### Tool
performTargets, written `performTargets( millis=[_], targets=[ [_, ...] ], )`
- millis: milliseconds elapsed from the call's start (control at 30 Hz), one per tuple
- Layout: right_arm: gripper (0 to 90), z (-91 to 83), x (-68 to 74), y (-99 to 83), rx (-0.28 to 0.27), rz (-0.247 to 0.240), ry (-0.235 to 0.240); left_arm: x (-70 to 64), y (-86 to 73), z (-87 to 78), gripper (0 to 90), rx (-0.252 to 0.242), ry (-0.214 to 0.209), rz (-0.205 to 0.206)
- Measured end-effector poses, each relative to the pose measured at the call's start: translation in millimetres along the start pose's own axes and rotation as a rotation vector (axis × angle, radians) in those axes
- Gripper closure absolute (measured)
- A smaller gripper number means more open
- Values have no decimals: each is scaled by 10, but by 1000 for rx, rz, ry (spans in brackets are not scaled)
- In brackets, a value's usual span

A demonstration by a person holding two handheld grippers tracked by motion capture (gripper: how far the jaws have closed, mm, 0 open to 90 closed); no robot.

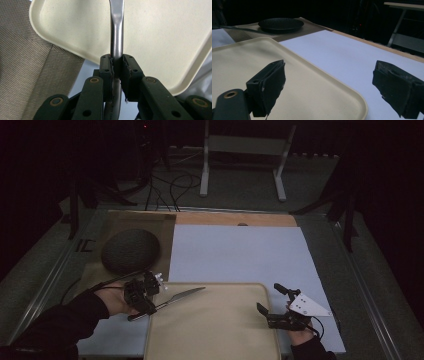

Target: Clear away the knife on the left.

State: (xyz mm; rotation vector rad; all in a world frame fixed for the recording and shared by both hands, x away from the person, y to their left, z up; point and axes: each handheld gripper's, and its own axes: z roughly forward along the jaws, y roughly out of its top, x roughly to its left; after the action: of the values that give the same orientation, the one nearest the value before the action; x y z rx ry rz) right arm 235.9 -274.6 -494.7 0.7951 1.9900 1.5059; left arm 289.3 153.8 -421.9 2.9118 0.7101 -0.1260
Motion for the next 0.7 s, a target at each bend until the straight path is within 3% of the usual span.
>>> performTargets(
  millis=[167, 533, 700],
  targets=[
    [110, 2, 0, -1, 1, -3, -1, -112, 65, 44, 798, -8, -4, -23],
    [110, 16, 11, -1, 11, -7, -3, -309, 216, 125, 798, -84, -26, -172],
    [110, 6, 13, 5, 7, -6, -4, -416, 248, 205, 798, -93, -41, -198]
  ],
)
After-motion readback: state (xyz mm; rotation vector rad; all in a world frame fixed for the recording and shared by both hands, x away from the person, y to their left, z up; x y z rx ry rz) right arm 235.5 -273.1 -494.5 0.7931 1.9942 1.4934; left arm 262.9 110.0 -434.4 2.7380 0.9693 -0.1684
